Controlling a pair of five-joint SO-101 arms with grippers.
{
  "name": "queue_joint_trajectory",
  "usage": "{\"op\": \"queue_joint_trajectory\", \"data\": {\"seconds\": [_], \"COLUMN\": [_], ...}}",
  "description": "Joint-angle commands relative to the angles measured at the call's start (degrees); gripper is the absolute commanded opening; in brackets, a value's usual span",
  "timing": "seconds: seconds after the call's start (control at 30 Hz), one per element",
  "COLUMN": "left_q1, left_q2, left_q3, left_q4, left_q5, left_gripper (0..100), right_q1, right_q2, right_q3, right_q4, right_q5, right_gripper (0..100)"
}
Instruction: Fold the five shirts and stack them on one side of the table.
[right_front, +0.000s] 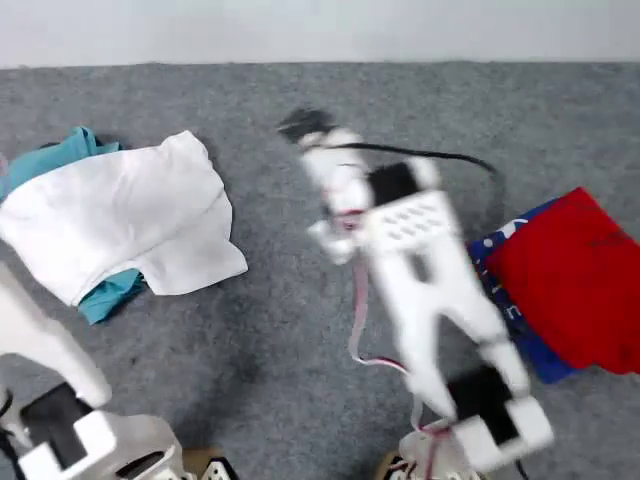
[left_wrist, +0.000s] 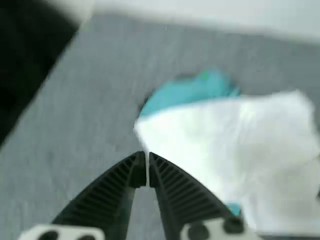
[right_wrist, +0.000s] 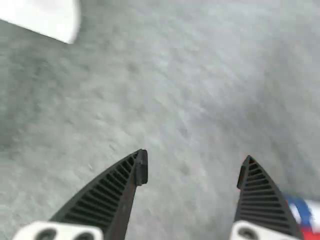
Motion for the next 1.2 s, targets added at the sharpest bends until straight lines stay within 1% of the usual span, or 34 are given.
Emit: {"op": "queue_joint_trajectory", "data": {"seconds": [0.0,0.13,0.27,0.47,0.73,0.8,0.83,0.93,0.97,1.0,1.03,1.13,1.17], "left_q1": [-4.40,-4.84,-4.84,-4.84,-4.75,-4.75,-4.75,-4.75,-4.75,-4.75,-4.75,-4.75,-4.75], "left_q2": [-4.57,-7.74,-9.67,-9.93,-10.11,-10.11,-10.11,-10.11,-10.11,-10.11,-10.11,-10.11,-10.11], "left_q3": [10.15,15.25,15.78,15.87,15.87,15.87,15.87,16.40,16.84,17.45,18.15,18.77,18.77], "left_q4": [0.88,0.88,-0.18,-0.09,0.09,0.09,0.09,0.09,0.09,0.09,-0.18,-0.26,-0.26], "left_q5": [0.35,0.26,0.26,0.26,0.44,0.44,0.44,0.44,0.44,0.44,0.44,0.44,0.44], "left_gripper": [1,1,1,1,1,1,1,1,1,1,1,1,1], "right_q1": [-8.13,-13.93,-16.31,-17.71,-17.19,-17.10,-17.10,-16.66,-16.31,-15.78,-14.99,-12.26,-11.21], "right_q2": [11.21,25.10,38.11,53.23,68.79,71.34,72.48,75.03,75.38,75.38,75.12,73.36,72.22], "right_q3": [-12.40,-25.85,-38.86,-53.89,-70.95,-74.46,-76.13,-80.09,-81.23,-82.46,-83.96,-90.64,-91.78], "right_q4": [-1.27,-1.45,-1.19,-1.19,-1.10,-0.48,0.04,1.54,2.42,3.56,4.79,8.75,9.98], "right_q5": [-0.79,-0.79,-0.79,-0.79,-0.35,-0.26,-0.26,-0.26,-0.26,-0.26,-0.26,-0.18,-0.09], "right_gripper": [29.2,29.2,29.2,29.2,28.8,24.5,20.1,1.4,0.3,3.6,4.9,0.4,1.3]}}
